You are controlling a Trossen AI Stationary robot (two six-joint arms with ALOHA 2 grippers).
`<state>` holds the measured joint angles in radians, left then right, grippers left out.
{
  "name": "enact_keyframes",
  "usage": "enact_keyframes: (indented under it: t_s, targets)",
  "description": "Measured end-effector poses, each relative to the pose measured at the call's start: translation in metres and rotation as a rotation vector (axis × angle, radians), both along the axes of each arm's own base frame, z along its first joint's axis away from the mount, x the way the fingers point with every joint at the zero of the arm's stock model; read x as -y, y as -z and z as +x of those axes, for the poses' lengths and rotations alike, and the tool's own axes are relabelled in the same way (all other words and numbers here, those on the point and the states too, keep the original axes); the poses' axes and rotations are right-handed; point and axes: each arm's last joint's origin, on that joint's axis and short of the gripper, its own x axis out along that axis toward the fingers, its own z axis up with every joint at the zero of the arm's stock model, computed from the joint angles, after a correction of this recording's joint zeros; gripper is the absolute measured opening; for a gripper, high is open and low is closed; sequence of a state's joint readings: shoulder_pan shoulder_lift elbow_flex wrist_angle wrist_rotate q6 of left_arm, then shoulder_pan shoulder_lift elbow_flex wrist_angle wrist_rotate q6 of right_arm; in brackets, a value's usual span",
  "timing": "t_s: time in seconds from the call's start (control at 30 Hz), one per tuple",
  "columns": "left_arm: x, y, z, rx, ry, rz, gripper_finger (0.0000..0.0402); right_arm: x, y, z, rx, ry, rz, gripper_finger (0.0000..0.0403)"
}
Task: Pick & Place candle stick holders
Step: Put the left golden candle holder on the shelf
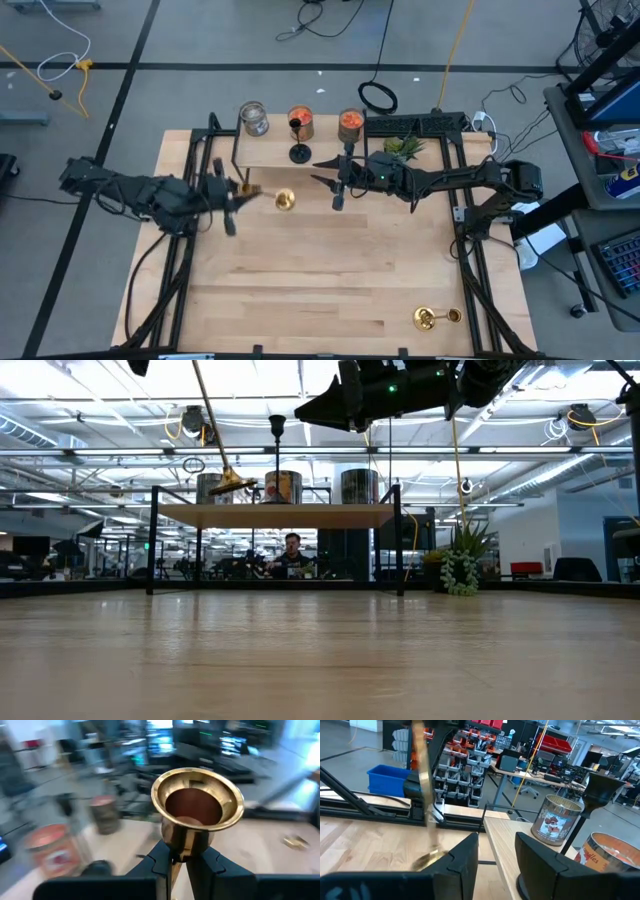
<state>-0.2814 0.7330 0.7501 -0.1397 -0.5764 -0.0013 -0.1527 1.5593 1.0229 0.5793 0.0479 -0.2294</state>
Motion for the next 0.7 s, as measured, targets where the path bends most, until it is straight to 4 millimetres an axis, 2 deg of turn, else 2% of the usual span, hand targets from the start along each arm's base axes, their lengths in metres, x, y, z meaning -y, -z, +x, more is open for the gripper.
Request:
enact_keyframes:
  t_s: [0.3,0.43,0.53,0.7]
  targets:
    - [-0.036,-0.043,-0.012,0.048,-0.247,-0.030,0.0040,0.000,0.000,0.000,0.000,0.000,0.000,0.0126]
    - [-0.049,-0.056,-0.020,0.038,-0.336,-0.031,0.0038,0.000,0.000,0.000,0.000,0.000,0.000,0.0126]
    - [-0.057,-0.059,-0.026,0.014,-0.376,-0.066,0.0038,0.000,0.000,0.000,0.000,0.000,0.000,0.0126]
    - [-0.070,-0.050,-0.027,-0.049,-0.381,-0.143,0.0040,0.000,0.000,0.000,0.000,0.000,0.000,0.0126]
